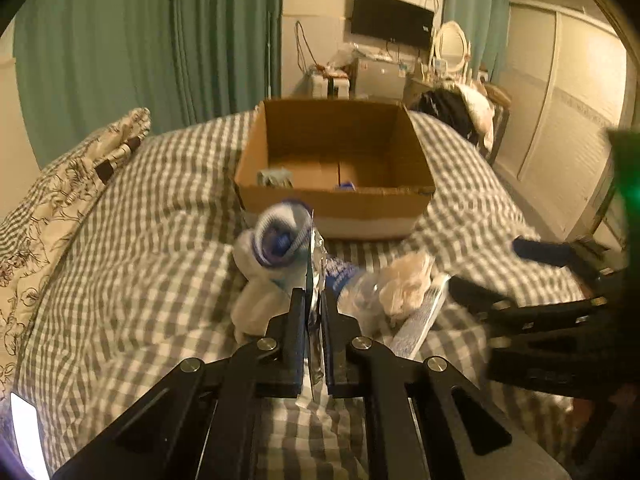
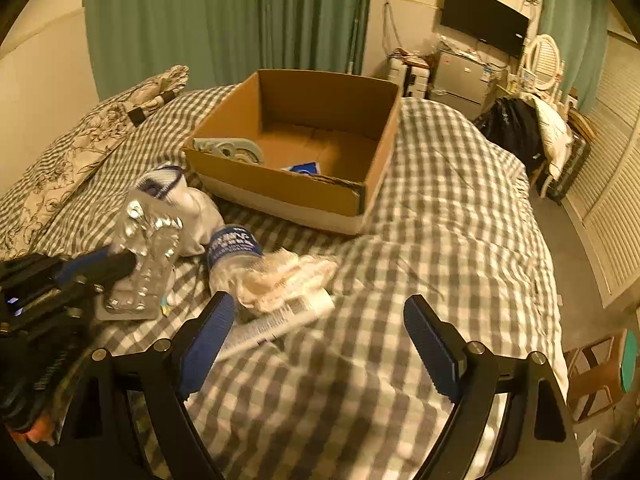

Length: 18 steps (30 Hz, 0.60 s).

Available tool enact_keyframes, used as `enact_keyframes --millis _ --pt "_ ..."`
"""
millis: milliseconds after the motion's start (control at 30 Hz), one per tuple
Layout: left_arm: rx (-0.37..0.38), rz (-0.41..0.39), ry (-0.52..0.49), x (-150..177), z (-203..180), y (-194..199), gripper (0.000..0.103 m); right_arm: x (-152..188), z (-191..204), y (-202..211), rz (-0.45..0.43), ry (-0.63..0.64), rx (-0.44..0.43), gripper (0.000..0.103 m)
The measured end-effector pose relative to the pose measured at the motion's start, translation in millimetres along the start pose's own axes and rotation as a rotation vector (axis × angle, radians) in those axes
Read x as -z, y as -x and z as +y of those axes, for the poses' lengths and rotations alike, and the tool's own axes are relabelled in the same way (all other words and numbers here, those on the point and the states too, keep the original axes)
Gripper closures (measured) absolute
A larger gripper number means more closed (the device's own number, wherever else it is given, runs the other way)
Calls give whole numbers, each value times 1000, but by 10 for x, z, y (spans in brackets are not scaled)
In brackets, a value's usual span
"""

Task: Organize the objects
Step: 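Grasp the foil blister pack with the left tool, then grasp the white lace cloth with the right tool while the left holds the blister pack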

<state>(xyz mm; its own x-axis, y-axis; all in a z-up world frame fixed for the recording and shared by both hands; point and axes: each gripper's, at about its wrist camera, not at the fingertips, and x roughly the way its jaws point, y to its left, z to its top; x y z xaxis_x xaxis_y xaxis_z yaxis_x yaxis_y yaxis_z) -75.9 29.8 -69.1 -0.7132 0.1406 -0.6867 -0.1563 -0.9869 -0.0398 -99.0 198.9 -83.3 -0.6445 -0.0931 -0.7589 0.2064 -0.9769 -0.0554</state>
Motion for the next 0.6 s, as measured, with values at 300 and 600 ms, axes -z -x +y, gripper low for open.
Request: enact_keyframes --millis 300,600 --pt "-9 -51 34 -147 210 192 96 -138 156 -582 119 16 -103 16" --pt "-11 -29 48 -86 268 120 96 -86 198 -685 138 19 -112 83"
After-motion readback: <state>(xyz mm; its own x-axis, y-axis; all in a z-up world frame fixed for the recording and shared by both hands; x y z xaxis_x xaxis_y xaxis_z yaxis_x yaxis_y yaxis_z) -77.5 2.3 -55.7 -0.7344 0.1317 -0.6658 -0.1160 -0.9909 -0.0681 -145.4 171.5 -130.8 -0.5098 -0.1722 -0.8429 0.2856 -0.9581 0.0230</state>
